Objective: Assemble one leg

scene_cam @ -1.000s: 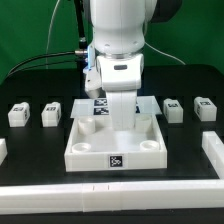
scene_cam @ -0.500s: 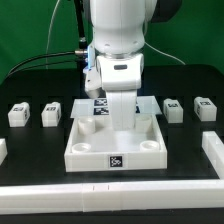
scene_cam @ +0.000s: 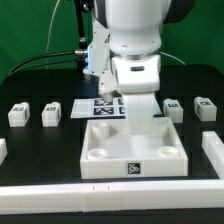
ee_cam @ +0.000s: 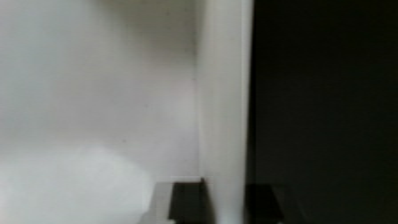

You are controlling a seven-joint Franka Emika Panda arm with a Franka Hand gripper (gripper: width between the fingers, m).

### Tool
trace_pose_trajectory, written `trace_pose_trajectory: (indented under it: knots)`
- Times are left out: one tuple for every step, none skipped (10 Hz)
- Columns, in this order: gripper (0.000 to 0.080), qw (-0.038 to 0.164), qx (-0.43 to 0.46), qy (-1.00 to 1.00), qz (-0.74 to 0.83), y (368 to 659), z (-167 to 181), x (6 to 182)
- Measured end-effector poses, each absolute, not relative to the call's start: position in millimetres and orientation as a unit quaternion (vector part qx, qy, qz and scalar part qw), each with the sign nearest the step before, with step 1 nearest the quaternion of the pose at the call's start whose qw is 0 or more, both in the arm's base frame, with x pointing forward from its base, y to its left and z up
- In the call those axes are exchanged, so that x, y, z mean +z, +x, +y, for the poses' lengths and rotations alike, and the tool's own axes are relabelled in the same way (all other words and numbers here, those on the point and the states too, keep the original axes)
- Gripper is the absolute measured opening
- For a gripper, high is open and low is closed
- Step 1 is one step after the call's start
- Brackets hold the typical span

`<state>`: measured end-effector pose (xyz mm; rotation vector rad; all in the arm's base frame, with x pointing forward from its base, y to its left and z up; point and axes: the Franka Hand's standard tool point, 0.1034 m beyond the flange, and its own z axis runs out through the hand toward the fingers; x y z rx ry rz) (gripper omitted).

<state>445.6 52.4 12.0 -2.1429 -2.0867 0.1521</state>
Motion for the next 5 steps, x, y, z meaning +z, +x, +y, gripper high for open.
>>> trace_pose_trajectory:
  knots:
    - [0.0077,0.073,0.046,-0.713,-0.696,451,60,12.1]
    - [0.0077,0.073,0.041,-0.711,-0.698,458,72,12.2]
    - [0.0077,0.072,0.036,-0.711,-0.699,464,79,12.4]
    - [0.0077,0.072,0.035,-0.716,-0.694,468,82,12.5]
    - [0.0077,0.071,0.034,-0.719,-0.691,470,82,12.5]
